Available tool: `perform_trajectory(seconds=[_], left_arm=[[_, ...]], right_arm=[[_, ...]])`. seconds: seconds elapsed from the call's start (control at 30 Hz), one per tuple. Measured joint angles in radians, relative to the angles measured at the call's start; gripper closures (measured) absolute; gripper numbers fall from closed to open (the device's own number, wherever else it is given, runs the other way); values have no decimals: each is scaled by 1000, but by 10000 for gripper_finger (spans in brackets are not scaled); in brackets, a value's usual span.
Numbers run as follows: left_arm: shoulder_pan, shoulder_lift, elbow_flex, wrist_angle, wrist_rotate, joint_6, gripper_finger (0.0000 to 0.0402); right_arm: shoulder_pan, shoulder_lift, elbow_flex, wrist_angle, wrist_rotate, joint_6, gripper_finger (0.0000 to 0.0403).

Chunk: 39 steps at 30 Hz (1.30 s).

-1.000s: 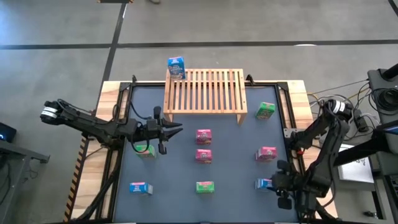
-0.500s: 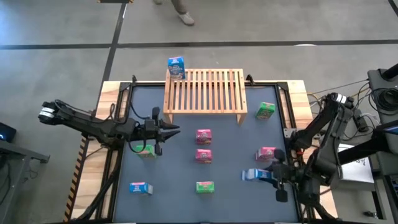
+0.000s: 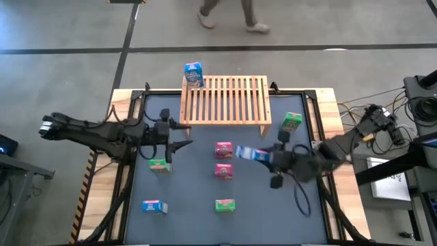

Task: Stack cereal on shelf
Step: Put the right blue cereal box on the shelf aligned with the other blue cereal box

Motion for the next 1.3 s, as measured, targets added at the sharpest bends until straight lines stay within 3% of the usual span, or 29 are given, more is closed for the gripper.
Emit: perform_trajectory(seconds=[0.1,0.2,0.47,0.63,0.77,0.9,1.3], left_arm=[[42,20,65,-66,25,39,135],[81,38,123,-123,66,58,117],[111,101,153,-138,158,90,111],[144,165,153,-104,170,90,111],[185,206,156,-75,290,58,111],[199,248,160,-30,346,52,104],[200,361,160,63,373,29,33]], right_arm=[[-137,1,-1,102,-228,-146,285],[-270,16,-2,162,-410,-187,286],[-480,82,-3,185,-583,-220,283],[-510,126,-3,229,-614,-253,286],[-514,155,-4,274,-613,-269,282],[-517,178,-1,304,-608,-275,280],[-520,203,4,325,-607,-281,280]])
